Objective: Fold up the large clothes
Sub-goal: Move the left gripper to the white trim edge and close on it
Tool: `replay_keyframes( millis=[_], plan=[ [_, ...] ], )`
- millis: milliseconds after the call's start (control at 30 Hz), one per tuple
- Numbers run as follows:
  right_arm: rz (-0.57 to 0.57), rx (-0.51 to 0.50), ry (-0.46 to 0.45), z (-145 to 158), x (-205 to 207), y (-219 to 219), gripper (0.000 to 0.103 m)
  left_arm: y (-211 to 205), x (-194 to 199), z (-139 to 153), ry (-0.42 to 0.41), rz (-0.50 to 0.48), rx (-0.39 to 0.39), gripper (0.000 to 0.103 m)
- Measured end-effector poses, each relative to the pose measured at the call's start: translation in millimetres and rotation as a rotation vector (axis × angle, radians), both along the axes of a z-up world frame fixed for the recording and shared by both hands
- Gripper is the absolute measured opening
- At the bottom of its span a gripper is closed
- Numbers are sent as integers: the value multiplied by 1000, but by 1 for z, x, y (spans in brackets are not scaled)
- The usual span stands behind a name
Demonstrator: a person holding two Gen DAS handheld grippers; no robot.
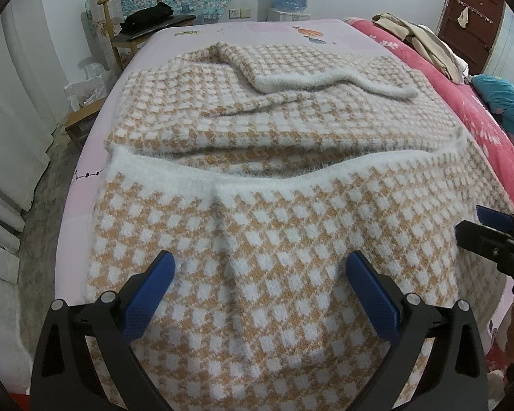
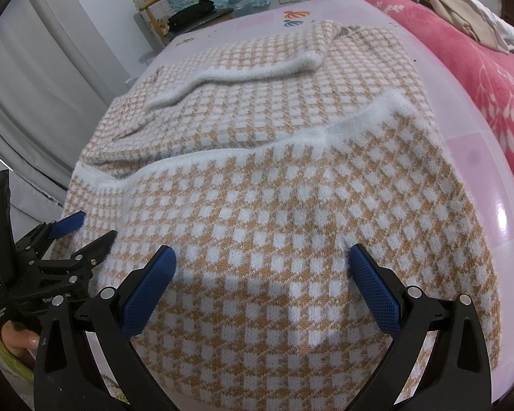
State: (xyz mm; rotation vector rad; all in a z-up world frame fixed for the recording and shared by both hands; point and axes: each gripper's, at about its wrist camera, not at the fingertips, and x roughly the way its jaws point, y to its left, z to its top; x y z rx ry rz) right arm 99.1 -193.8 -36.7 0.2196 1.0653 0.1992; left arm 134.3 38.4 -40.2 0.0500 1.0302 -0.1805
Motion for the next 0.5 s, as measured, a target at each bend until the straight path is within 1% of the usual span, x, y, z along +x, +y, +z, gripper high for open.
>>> replay_keyframes(
  millis=[33,67,167,267,400,467,500],
  plan=[
    [0,1,0,0,0,0,96,2,-2,2,-9,0,-13,99],
    [-1,1,-1,0,1,3,96,7,-4,8,-39,3,-39,99],
    [-1,1,0,-2,1,1,96,25,-10,21,-118,29,-77,99],
    [0,2,1,-2,0,1,96,45,-15,29,-169,69,-88,97],
    [2,-1,6,-2,-1,4,96,68,-19,32,-208,109,-93,87],
    [1,-2,7,-2,0,6,96,72,-19,31,-203,118,-84,78],
    [1,-3,8,-2,1,7,96,74,-17,29,-192,123,-82,71]
  ],
)
